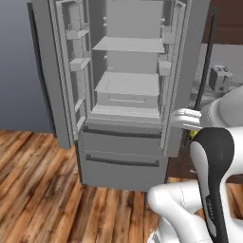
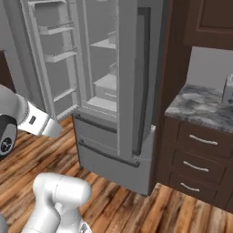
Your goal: Gather the broccoli and squash from the fridge and place them on a tray on the dining counter. Then gather the chicken drumsticks from the fridge and place them on the other tray.
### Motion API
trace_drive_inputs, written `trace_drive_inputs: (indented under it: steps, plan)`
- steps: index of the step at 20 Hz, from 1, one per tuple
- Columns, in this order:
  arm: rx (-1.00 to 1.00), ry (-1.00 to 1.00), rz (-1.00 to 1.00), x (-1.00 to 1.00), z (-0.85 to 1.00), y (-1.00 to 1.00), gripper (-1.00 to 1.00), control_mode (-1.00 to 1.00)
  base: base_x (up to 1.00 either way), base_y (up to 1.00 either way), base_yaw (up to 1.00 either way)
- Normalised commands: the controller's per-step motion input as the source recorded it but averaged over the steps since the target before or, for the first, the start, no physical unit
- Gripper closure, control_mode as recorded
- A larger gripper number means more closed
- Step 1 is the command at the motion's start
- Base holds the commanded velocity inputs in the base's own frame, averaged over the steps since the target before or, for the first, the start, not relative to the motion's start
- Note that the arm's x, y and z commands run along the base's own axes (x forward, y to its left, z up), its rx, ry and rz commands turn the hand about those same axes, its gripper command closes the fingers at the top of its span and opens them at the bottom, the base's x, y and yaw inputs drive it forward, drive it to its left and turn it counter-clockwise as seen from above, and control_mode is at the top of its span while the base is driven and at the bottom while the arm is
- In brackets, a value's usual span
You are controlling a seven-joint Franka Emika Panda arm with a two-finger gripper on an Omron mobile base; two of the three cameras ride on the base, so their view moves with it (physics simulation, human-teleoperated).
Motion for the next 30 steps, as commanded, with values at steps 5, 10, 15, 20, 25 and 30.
trace_drive_inputs:
  steps: [5,10,15,20,25,30]
  plan:
    - [0.0,0.0,0.0,0.0,0.0,0.0,1.0,1.0,-1.0,-0.24,0.2]
    - [0.0,0.0,0.0,0.0,0.0,0.0,1.0,1.0,-1.0,-0.05,0.03]
    - [0.0,0.0,0.0,0.0,0.0,0.0,1.0,1.0,-1.0,0.0,0.0]
    - [0.0,0.0,0.0,0.0,0.0,0.0,1.0,1.0,-1.0,0.0,-0.01]
    - [0.0,0.0,0.0,0.0,0.0,0.0,1.0,1.0,-1.0,0.0,-0.09]
    - [0.0,0.0,0.0,0.0,0.0,0.0,1.0,1.0,-1.0,0.0,-0.2]
